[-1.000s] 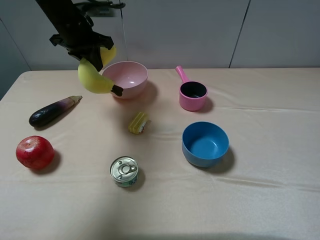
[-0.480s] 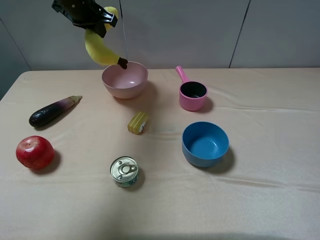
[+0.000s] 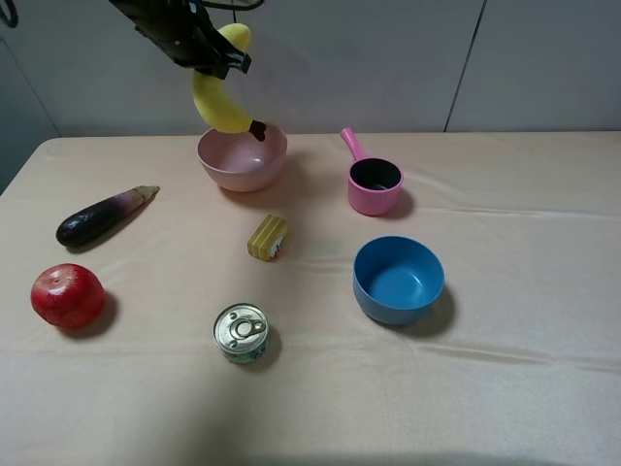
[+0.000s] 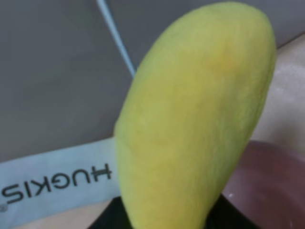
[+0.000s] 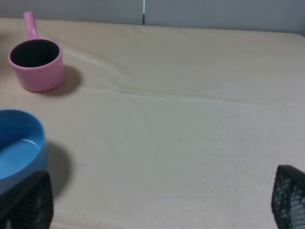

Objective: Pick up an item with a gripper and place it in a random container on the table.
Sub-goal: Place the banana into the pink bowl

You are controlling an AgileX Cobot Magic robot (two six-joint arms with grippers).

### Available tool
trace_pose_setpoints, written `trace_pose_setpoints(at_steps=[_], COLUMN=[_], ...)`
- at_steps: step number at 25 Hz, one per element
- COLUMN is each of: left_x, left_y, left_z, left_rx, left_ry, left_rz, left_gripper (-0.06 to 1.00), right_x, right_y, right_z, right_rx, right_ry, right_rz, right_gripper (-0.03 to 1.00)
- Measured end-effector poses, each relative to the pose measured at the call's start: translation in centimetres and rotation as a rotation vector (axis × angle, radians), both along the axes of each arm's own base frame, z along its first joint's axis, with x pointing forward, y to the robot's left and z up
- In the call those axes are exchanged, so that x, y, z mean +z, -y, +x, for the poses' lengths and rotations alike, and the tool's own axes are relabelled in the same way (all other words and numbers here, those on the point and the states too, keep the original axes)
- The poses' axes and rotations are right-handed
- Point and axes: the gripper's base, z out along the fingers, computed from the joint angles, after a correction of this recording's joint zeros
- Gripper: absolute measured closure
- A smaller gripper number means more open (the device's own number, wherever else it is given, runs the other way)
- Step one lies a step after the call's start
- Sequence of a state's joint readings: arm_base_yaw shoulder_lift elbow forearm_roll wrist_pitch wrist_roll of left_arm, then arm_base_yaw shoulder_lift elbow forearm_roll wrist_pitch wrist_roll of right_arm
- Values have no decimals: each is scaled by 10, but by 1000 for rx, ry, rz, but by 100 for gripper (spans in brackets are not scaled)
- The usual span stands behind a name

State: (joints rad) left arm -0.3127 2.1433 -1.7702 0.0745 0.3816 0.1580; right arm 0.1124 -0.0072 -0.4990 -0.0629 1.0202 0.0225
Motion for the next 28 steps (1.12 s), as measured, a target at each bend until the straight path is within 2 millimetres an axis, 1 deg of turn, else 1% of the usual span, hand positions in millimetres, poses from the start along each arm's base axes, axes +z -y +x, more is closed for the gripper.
trace_pose_setpoints(at_steps=[6,12,20,28], left_x=[-20,-27,-29,-50], left_y=[13,14,14,14], left_z=[6,8,7,8], left_rx=[-22,-24,-24,-24], left_ry=[29,23,13,-42], left_rz=[-11,-9,-5,13], left_gripper=[75,75,75,75], right_x=[0,0,0,0], right_y=[0,0,0,0], right_z=[0,0,0,0], right_rx=[0,0,0,0], right_ry=[0,0,0,0], right_rz=[0,0,0,0], right_gripper=[27,27,27,27])
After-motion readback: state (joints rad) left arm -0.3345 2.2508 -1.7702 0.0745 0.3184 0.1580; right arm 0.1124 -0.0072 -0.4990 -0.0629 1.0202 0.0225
